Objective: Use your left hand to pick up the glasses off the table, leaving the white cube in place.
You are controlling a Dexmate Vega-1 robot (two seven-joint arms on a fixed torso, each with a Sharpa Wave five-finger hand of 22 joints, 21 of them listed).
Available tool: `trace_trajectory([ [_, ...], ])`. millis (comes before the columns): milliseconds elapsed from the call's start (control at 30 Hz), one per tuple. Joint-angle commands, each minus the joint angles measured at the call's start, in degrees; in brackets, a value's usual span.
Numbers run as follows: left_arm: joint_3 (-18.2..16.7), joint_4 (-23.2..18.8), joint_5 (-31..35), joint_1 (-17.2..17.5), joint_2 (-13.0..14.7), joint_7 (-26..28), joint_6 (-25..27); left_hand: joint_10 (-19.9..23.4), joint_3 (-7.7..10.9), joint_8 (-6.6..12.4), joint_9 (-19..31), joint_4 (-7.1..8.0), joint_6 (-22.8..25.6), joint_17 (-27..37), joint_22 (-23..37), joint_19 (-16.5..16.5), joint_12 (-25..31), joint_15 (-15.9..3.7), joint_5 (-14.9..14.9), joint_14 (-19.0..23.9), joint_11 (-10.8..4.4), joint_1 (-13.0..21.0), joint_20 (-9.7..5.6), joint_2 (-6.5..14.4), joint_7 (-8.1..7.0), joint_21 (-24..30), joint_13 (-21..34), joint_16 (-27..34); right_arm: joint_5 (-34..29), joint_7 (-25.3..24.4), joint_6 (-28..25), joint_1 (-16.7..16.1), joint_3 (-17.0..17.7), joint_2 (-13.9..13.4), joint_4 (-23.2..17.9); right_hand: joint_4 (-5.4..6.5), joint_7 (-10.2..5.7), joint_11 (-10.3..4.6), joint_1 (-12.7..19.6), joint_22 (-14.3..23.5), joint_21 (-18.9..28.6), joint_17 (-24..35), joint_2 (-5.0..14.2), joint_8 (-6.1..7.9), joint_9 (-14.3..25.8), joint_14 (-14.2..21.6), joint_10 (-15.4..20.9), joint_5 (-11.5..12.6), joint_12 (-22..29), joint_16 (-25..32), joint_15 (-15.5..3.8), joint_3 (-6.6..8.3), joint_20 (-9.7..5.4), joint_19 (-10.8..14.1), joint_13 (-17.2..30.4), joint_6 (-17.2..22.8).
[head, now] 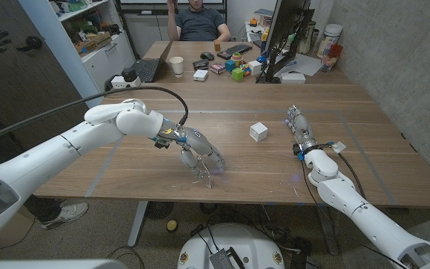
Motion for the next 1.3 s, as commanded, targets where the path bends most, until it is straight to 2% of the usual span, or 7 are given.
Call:
trace_trajectory([
  [33, 0.9, 1.6, 2.0, -0.5, -0.7, 0.3, -0.8, -0.1, -0.04, 0.30, 0.1, -0.33, 0.7, 0.3, 0.3, 0.7, -0.2, -0.62, 0.3, 0.1, -0.38, 1.0, -0.15, 0.4, 0.06, -0.2, 0.1, 0.1, -0.4, -0.3, 0.9, 0.4, 0.3, 0.3, 0.3, -0.19, 0.09, 0.16, 0.3, 0.1, -0.3, 0.2, 1.54, 0.16, 0.3, 0.5, 0.6, 0.3, 0.1, 0.4, -0.07, -0.01, 0.13, 0.5, 0.2, 0.4],
  [467, 1.1, 0.9, 5.7, 0.3, -0.8, 2.3, -1.2, 0.1, -0.23, 0.40, 0.1, -0.42, 1.3, 0.3, 0.4, 1.2, -0.1, -0.93, 0.2, 0.5, -0.25, 2.3, -0.28, 1.3, 0.14, -0.6, 0.1, 0.2, -0.2, -0.2, 1.6, 0.1, 0.7, 0.2, 0.2, -0.22, 0.34, 0.19, 0.4, 0.1, -0.3, 0.1, 1.55, 0.23, 0.3, 0.8, 1.0, 0.3, 0.3, 0.5, 0.01, -0.02, 0.15, 0.5, 0.2, 0.7],
  [1000, 2.1, -0.4, 7.7, 0.6, -0.9, 1.1, -0.8, 1.1, -0.28, 0.62, 0.1, -0.75, 2.5, 0.3, 0.4, 1.7, 0.2, -1.55, 0.1, 1.4, -0.44, 4.3, -0.06, 2.4, -0.13, -1.1, 0.2, 0.4, 0.5, 0.4, 2.7, -0.5, 1.3, 0.2, 0.4, -0.33, 0.40, 0.25, 0.5, 0.1, -0.2, 0.1, 1.49, 0.24, 0.3, 1.0, 1.3, 0.4, 0.3, 0.4, 0.10, -0.04, 0.22, 0.7, 0.2, 0.8],
  [1167, 2.0, -0.8, 9.5, 1.1, -0.9, 2.6, -1.7, 2.4, -0.14, 0.81, 0.2, -1.25, 3.5, 0.3, 0.4, 2.9, 0.6, -1.66, 0.1, 2.8, -0.50, 6.3, -0.68, 3.1, 0.06, -1.0, 0.2, 0.8, 0.6, 0.5, 2.8, -0.9, 1.4, 0.0, 0.1, -0.37, 0.45, 0.29, 0.5, 0.1, -0.2, 0.1, 1.48, 0.24, 0.3, 1.2, 1.3, 0.4, 0.3, 0.5, 0.17, -0.03, 0.23, 0.7, 0.2, 0.9],
  [1233, 1.8, -1.3, 10.0, 1.5, -0.7, 3.0, -1.6, 4.0, -0.11, 1.03, 0.2, -1.57, 4.5, 0.3, 0.4, 3.8, 1.1, -2.34, 0.1, 4.1, -0.96, 8.0, -1.09, 3.4, 0.05, -1.0, 0.2, 1.1, 0.7, 0.4, 3.0, -1.1, 1.5, -0.1, 0.0, -0.39, 0.45, 0.26, 0.6, 0.1, -0.2, 0.1, 1.48, 0.23, 0.3, 1.2, 1.4, 0.4, 0.3, 0.5, 0.19, -0.03, 0.23, 0.8, 0.2, 0.9],
  [1300, 1.5, -1.9, 10.8, 2.0, -0.5, 3.6, -1.5, 4.9, -0.03, 1.21, 0.2, -1.73, 5.6, 0.3, 0.5, 4.3, 1.3, -3.26, 0.1, 5.4, -0.77, 9.6, -0.98, 3.8, 0.41, -1.0, 0.2, 1.3, 0.7, 0.5, 3.0, -1.2, 1.6, -0.2, 0.0, -0.40, 0.45, 0.26, 0.6, 0.1, -0.2, 0.1, 1.47, 0.24, 0.3, 1.3, 1.4, 0.4, 0.3, 0.5, 0.19, -0.03, 0.20, 0.8, 0.2, 0.9],
])
